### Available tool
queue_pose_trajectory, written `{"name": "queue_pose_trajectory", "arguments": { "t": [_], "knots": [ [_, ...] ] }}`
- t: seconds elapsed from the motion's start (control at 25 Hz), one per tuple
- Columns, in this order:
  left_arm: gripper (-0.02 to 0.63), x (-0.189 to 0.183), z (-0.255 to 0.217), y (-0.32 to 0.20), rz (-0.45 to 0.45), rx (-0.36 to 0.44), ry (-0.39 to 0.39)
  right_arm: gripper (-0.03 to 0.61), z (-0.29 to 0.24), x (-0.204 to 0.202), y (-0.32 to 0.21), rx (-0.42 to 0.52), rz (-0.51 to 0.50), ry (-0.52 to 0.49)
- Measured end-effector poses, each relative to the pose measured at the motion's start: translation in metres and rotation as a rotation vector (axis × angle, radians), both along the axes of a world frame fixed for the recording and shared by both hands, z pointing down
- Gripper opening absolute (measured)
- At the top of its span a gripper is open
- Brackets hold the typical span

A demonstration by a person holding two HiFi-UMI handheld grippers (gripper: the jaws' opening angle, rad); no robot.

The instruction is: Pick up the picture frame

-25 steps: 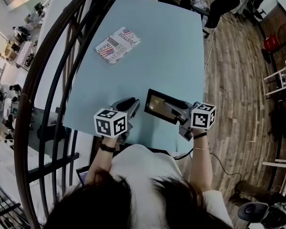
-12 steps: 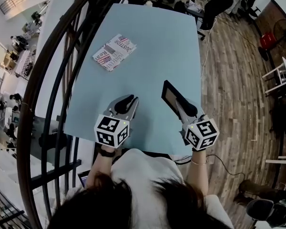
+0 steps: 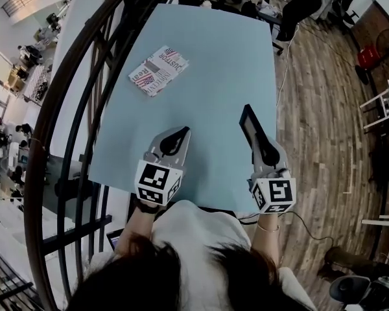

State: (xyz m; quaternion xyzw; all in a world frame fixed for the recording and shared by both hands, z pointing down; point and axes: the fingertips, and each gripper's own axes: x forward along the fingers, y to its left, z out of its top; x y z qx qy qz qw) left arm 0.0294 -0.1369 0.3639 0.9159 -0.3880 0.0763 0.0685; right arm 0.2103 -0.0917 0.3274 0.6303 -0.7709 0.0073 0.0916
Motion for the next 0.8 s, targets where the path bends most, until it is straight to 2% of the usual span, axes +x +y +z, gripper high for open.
{"name": "queue_pose_trajectory", "arguments": {
  "t": [0.16,0.44,0.8],
  "knots": [
    [0.057,-0.001,-0.004,-0.003,-0.007,0.044,0.003,0.011,-0.002,0.003,0.0,0.029,0.022,0.017],
    [0.057,-0.007,0.001,-0.011,-0.041,0.034,-0.026,0.011,0.001,0.003,-0.006,0.026,0.015,0.008],
    [0.057,-0.016,-0.001,-0.018,-0.074,0.03,-0.024,0.011,0.005,0.003,-0.015,0.013,0.002,0.008]
  ]
}}
